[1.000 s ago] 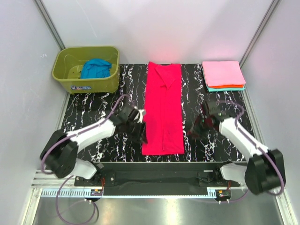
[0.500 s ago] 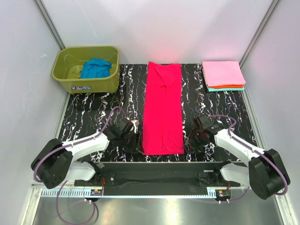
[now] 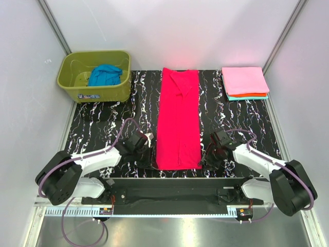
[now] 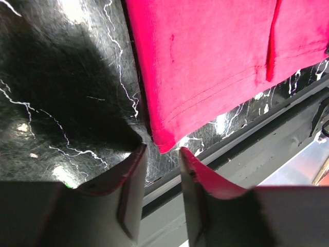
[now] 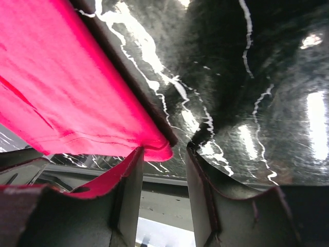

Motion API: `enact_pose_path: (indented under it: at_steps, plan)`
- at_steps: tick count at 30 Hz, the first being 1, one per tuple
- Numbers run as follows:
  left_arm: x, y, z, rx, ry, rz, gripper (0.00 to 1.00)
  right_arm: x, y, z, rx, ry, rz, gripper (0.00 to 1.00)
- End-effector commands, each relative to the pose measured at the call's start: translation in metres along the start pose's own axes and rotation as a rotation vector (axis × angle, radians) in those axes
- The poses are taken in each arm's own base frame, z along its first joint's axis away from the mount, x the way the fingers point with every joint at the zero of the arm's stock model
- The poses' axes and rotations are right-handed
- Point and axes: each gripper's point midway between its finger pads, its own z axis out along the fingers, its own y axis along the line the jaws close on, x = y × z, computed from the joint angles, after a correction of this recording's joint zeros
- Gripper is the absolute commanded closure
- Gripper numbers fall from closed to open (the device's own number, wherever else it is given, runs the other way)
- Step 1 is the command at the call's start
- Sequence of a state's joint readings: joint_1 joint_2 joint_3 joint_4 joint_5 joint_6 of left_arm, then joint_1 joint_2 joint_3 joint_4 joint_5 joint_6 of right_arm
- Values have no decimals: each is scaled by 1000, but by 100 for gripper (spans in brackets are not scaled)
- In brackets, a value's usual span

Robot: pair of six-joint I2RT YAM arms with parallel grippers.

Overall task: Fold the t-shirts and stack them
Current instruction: Fold the tshirt

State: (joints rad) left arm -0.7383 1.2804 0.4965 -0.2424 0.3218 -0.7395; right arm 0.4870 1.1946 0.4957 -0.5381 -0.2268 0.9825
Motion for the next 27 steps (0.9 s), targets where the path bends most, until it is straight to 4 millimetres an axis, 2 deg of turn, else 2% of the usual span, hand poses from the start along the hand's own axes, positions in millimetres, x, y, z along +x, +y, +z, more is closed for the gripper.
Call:
enact_pose_path:
  at_steps: [1, 5, 6, 7, 9, 18, 19, 21, 23, 27]
  plan:
    - [-1, -2, 2, 10, -13, 4, 68, -2, 2, 5, -5, -27, 1, 55]
    - [0, -3, 2, 13, -9, 0, 85, -1, -2, 6, -3, -31, 1, 68]
    - [1, -2, 2, 9, -8, -2, 90, -1, -2, 5, -8, -32, 2, 79]
    - [0, -3, 2, 10, -12, -3, 99, -1, -1, 4, -15, -34, -1, 85]
    - [1, -3, 1, 9, -13, -10, 100, 1, -1, 0, -24, -34, -1, 99]
    - [0, -20, -14, 49, -47, -15, 100, 3, 2, -16, -52, -53, -7, 100]
    - [-1, -21, -15, 49, -55, -17, 85, 2, 3, -17, -55, -55, -6, 100]
    - [-2, -21, -16, 45, -62, -22, 72, 2, 4, -17, -56, -55, -6, 100]
    - [-3, -20, -15, 39, -68, -23, 65, 2, 3, -16, -51, -56, -10, 100]
    - [-4, -15, -11, 15, -70, -33, 59, 1, 6, -18, -63, -64, -11, 100]
